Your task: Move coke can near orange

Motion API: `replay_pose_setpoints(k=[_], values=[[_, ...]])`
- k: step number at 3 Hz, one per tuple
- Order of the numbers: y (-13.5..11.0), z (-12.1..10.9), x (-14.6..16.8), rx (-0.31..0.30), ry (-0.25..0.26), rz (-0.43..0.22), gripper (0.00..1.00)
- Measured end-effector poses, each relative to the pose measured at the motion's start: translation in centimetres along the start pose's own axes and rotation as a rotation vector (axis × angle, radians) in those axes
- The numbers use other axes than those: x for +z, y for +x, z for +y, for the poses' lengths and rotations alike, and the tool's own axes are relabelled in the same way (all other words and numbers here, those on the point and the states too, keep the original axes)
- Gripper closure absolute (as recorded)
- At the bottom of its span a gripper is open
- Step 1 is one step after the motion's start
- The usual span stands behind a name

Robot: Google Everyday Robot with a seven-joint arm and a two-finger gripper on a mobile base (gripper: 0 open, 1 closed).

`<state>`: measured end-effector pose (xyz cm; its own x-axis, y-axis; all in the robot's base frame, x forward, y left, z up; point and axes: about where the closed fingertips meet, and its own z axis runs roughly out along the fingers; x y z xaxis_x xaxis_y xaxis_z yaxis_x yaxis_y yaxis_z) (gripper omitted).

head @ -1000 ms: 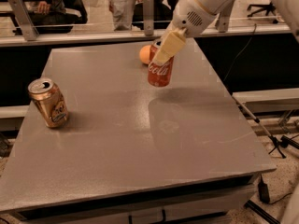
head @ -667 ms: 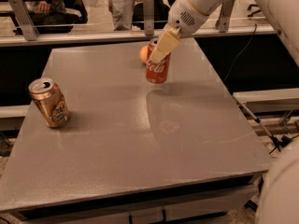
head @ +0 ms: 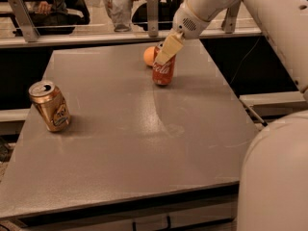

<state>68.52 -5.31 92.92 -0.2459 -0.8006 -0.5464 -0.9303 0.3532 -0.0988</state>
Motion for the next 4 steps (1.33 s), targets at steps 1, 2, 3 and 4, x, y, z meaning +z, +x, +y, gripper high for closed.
replay_pose_setpoints(k=[1,2,3,4], values=[[0.4,-1.5,0.1,0.009,0.022,-0.001,0.85],[0.9,-2.7,-0.2,0.014,0.045,0.004,0.63],[1.5,-3.6,0.0,0.014,0.050,0.017,0.39],[1.7,-3.9,0.5,0.010,0.037,0.017,0.16]])
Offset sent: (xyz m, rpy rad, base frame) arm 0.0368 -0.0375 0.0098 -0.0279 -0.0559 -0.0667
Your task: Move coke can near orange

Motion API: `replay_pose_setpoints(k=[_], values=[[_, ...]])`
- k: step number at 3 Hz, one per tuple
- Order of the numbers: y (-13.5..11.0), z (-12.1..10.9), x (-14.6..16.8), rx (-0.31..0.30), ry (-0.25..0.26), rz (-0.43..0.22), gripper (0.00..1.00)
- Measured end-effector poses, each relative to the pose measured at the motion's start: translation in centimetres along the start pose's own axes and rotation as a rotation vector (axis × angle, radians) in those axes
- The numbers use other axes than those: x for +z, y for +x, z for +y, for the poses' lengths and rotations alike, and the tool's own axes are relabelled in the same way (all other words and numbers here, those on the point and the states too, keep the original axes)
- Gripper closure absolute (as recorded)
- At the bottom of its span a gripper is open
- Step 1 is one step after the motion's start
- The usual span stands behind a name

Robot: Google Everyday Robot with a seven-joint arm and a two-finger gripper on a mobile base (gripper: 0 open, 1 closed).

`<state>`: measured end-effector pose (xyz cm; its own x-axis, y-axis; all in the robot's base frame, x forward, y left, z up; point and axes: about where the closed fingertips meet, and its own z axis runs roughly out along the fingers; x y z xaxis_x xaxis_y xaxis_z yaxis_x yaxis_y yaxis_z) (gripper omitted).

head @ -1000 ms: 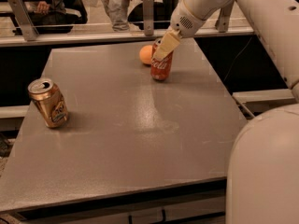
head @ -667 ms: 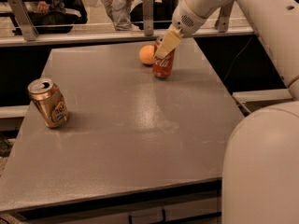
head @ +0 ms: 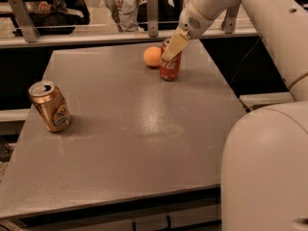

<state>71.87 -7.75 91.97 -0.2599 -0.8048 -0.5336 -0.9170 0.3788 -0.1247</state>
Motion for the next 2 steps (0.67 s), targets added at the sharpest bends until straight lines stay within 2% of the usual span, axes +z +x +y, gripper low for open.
replay_pose_setpoints(k=[1,2], values=[[-0.06,0.02,0.39,0.000,-0.004,0.001,0.00],[-0.06,0.02,0.40,0.000,-0.004,0.001,0.00]])
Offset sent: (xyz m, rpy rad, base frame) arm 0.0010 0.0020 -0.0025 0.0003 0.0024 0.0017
